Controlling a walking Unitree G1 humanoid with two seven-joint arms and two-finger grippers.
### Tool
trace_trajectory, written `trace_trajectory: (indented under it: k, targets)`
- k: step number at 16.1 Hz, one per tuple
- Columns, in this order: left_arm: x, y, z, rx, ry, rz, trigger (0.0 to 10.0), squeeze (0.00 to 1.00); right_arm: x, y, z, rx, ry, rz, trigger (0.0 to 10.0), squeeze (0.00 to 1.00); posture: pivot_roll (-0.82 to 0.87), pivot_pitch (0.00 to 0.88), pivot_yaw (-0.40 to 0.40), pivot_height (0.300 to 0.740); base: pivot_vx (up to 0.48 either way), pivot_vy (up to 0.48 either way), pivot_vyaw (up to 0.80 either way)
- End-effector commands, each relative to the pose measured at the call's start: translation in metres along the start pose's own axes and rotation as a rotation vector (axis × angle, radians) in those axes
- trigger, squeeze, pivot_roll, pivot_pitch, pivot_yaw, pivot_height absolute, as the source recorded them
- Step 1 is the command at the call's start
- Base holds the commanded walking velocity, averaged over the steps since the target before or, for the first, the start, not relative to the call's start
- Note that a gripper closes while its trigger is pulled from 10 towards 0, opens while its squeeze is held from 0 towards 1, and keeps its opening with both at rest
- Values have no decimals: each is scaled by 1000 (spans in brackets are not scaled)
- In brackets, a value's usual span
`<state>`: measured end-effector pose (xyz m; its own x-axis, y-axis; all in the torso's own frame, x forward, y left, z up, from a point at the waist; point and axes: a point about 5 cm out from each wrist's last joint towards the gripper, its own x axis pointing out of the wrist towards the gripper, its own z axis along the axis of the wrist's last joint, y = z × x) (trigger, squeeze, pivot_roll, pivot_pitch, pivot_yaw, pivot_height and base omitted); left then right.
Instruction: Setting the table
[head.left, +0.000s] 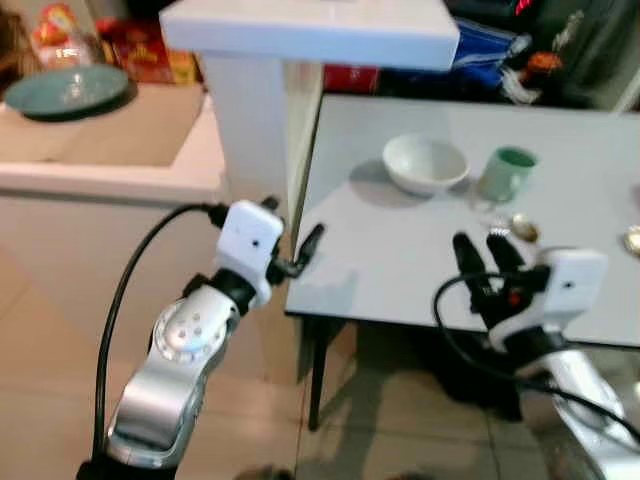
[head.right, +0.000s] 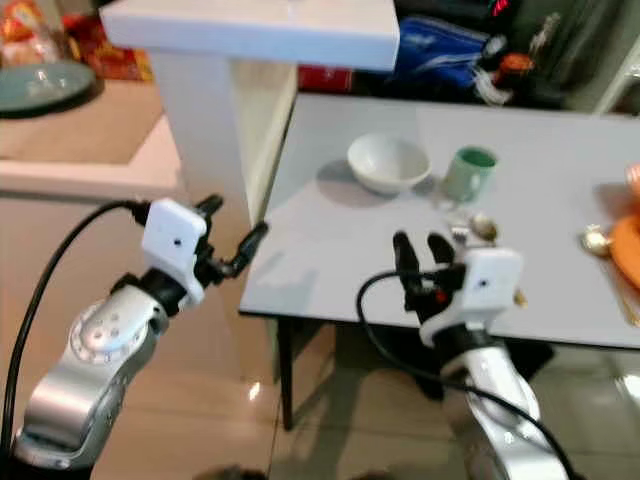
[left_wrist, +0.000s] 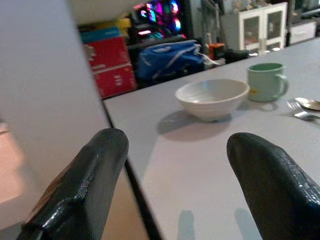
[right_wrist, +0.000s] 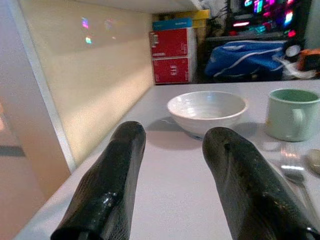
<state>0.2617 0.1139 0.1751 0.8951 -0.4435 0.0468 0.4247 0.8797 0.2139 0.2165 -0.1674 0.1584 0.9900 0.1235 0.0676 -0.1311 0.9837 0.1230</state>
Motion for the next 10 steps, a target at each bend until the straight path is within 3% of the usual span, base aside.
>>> trace_trajectory:
  k: [1, 3, 6, 8, 10]
  targets:
    - [3, 1, 5, 10, -22, 14, 10000, 0, 1, -2, -9, -18, 56, -24, 10000, 0, 11, 10, 4, 740, 0, 480, 0]
    - [4, 5, 5, 5, -27, 64, 10000, 0, 7, 3, -19, -27, 94, -29, 10000, 0, 18, 12, -7, 740, 0, 480, 0]
    - [4, 9, 2, -33, -12, 132, 10000, 0, 22, 13, -7, -82, 7, 47, 10000, 0, 25, 12, -21, 740, 0, 480, 0]
    - [-1, 9, -4, -38, 17, 145, 10000, 0, 24, 9, -10, -98, 17, 49, 10000, 0, 39, 11, -38, 740, 0, 480, 0]
    - [-3, 11, -9, -24, 41, 166, 10000, 0, 29, 9, -13, -105, 17, 47, 10000, 0, 51, 8, -53, 740, 0, 480, -672]
